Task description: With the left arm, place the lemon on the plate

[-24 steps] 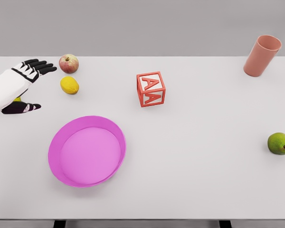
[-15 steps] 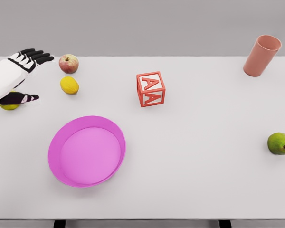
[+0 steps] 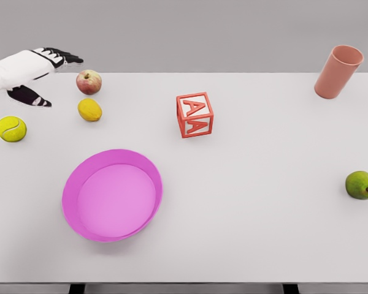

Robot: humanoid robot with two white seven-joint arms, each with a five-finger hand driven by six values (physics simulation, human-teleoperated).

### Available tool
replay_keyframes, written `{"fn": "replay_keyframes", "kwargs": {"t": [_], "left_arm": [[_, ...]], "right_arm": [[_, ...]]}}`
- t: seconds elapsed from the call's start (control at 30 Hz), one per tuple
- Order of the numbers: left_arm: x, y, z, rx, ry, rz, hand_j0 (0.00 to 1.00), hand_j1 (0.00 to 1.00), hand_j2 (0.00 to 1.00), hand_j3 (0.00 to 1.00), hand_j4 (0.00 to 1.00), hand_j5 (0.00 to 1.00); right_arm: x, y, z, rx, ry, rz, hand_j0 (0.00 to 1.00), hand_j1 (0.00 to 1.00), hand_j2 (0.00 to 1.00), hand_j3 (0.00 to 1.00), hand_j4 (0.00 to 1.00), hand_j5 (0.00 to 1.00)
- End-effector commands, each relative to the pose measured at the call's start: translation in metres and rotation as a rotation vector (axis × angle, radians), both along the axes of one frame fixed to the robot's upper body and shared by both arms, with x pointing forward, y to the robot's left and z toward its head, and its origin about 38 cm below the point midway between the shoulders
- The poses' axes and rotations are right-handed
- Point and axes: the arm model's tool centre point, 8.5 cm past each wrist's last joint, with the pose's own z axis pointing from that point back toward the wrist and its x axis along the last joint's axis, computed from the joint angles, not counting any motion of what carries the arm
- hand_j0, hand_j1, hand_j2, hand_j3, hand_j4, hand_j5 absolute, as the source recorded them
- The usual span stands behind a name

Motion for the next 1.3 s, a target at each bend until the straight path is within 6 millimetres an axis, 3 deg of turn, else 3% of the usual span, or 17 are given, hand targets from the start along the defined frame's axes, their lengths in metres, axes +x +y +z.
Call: {"fn": "replay_keyframes", "kwargs": {"t": [0.0, 0.17, 0.33, 0.57, 0.93, 1.27], "left_arm": [[0.007, -0.003, -0.034, 0.001, 0.11, 0.009, 1.0, 1.0, 1.0, 1.0, 1.0, 1.0], [0.037, -0.02, -0.053, 0.002, 0.193, 0.029, 1.0, 1.0, 1.0, 1.0, 1.0, 1.0], [0.044, -0.027, -0.067, 0.026, 0.223, 0.042, 1.0, 1.0, 1.0, 1.0, 1.0, 1.0], [0.045, -0.031, -0.071, 0.019, 0.232, 0.038, 1.0, 1.0, 1.0, 1.0, 1.0, 1.0], [0.046, -0.02, -0.083, 0.031, 0.272, 0.075, 0.9, 0.9, 0.9, 0.9, 0.9, 0.9], [0.047, -0.024, -0.086, 0.024, 0.278, 0.071, 0.85, 0.85, 0.85, 0.85, 0.85, 0.85]], "right_arm": [[0.0, 0.0, 0.0, 0.001, 0.001, 0.0, 1.0, 1.0, 1.0, 1.0, 1.0, 1.0], [0.0, 0.0, 0.0, 0.001, 0.001, 0.0, 1.0, 1.0, 1.0, 1.0, 1.0, 1.0], [0.0, 0.0, 0.0, 0.001, 0.001, 0.0, 1.0, 1.0, 1.0, 1.0, 1.0, 1.0], [0.0, 0.0, 0.0, 0.001, 0.001, 0.0, 1.0, 1.0, 1.0, 1.0, 1.0, 1.0], [0.0, 0.0, 0.0, 0.001, 0.001, 0.0, 1.0, 1.0, 1.0, 1.0, 1.0, 1.0], [0.0, 0.0, 0.0, 0.001, 0.001, 0.0, 1.0, 1.0, 1.0, 1.0, 1.0, 1.0]]}}
